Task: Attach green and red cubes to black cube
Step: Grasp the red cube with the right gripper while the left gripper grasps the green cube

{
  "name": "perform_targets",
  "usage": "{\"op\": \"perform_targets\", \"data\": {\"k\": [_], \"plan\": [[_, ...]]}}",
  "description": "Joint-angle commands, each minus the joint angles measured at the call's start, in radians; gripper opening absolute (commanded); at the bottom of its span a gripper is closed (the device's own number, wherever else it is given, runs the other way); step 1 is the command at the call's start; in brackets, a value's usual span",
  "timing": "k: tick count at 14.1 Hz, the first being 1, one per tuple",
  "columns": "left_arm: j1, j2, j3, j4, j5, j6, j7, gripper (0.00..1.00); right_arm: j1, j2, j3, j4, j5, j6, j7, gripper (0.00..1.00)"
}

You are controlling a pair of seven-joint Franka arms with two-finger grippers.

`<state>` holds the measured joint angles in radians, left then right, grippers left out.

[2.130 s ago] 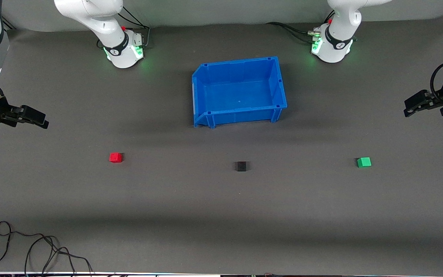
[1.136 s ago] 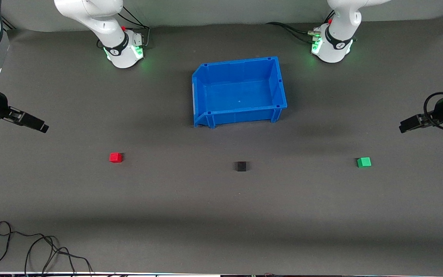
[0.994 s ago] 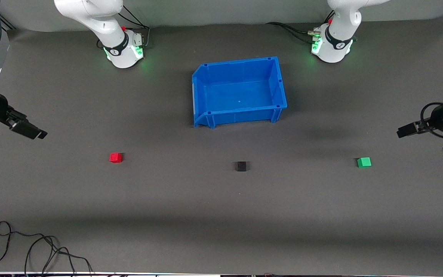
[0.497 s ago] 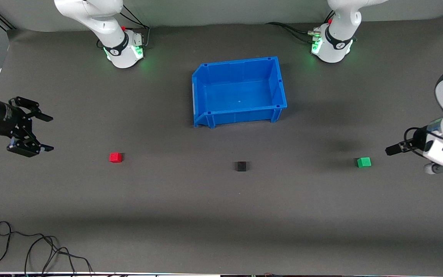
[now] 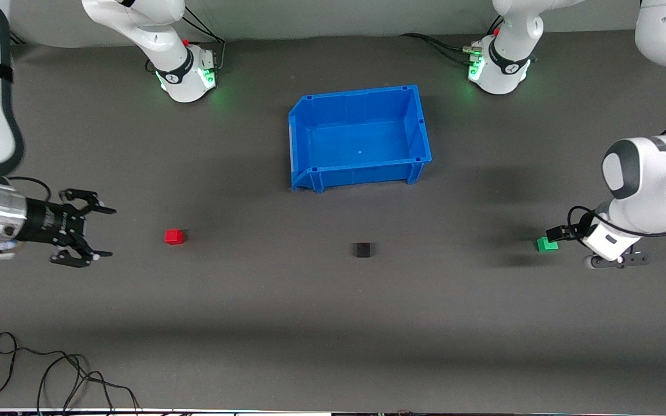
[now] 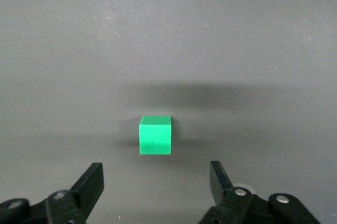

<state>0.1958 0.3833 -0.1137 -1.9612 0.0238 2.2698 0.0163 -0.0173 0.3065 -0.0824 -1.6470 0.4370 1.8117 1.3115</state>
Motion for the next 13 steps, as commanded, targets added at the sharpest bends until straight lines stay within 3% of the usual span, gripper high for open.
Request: {"op": "perform_targets", "data": {"k": [1,4,7,11,13], "plan": [[-0.006,0.060,0.003,0.030,0.007,0.040,0.042,0.86,0.003,0.011,-0.002,-0.137,0.098,0.153,-0.111,1.00],[-0.012,0.130,0.003,0.021,0.008,0.114,0.043,0.79,0.005,0.113,-0.002,-0.154,0.156,0.253,-0.207,1.00],[-0.028,0.164,0.005,0.022,0.033,0.145,0.045,0.78,0.002,0.186,-0.003,-0.177,0.227,0.294,-0.310,1.00],[-0.021,0.172,0.008,0.022,0.065,0.146,0.045,0.78,0.000,0.189,-0.003,-0.275,0.267,0.356,-0.377,1.00],[-0.019,0.177,0.009,0.024,0.065,0.152,0.043,0.73,0.002,0.181,-0.022,-0.310,0.275,0.354,-0.388,1.00]]}}
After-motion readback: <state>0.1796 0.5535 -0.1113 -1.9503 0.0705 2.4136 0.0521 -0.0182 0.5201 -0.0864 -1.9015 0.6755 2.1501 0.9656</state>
